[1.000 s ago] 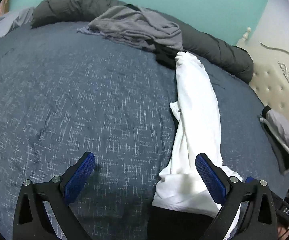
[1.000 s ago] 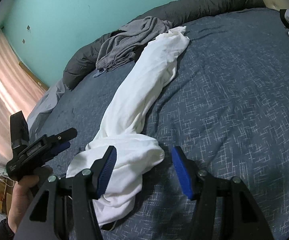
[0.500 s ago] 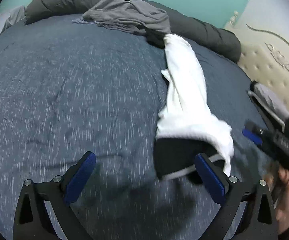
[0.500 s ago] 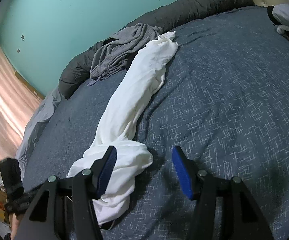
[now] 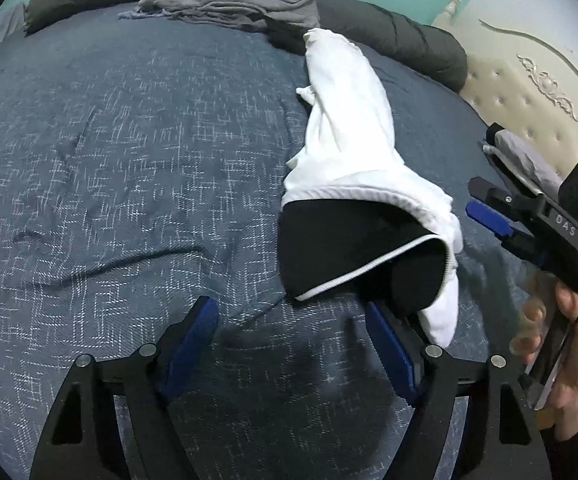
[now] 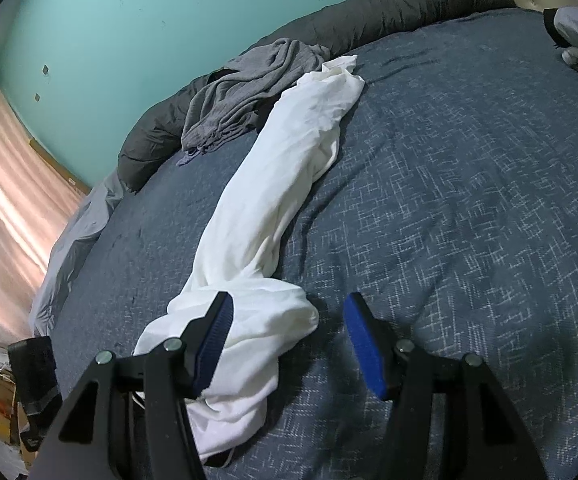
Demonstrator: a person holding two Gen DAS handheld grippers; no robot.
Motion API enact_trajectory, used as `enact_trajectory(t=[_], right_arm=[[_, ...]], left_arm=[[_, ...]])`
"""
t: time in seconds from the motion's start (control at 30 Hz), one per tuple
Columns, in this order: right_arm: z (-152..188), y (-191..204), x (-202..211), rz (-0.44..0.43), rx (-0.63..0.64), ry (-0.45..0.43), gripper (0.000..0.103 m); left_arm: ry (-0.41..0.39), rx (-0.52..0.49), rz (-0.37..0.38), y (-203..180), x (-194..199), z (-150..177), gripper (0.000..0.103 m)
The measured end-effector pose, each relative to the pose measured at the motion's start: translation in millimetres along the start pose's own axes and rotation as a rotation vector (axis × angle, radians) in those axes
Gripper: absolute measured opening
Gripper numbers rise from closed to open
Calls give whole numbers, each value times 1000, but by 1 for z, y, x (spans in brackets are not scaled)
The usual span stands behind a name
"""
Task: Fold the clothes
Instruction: 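Lay the white shirt flat on the sheet and open the right gripper, then grasp the shirt's black-trimmed hem with the left gripper and lift it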
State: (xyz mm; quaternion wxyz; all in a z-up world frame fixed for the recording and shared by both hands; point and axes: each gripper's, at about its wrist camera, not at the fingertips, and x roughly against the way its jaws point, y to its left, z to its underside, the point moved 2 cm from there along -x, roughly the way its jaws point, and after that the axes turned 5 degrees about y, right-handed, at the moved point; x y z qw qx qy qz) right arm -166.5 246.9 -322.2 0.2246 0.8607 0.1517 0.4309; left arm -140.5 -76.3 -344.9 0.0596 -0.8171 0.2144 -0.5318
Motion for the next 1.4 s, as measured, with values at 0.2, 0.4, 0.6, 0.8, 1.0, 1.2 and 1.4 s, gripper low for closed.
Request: enact_trajectory(t=[0.2, 0.4, 0.6, 0.8, 1.0, 1.2, 1.4], right_arm=[[0, -4, 0, 5, -7, 2, 59], [0, 0, -2, -2, 18, 4, 59], [6, 10, -17, -29, 61, 68, 59], [10, 15, -27, -40, 88, 120, 59], [15, 18, -39, -63, 110, 180, 52], [15, 8, -39, -46, 84, 186, 37], [16, -7, -33, -43, 49, 188, 37]], left_arm=[[-27, -13, 3, 1, 0, -14, 40], [-91, -26, -19, 4, 6, -35, 17], [-148, 13, -30, 16, 5, -58, 6], [-171, 4, 5, 9, 2, -66, 2], [-191, 8, 39, -5, -2, -80, 2], [-160, -33, 62, -28, -20, -87, 2], [-96, -24, 60, -34, -46, -90, 17]])
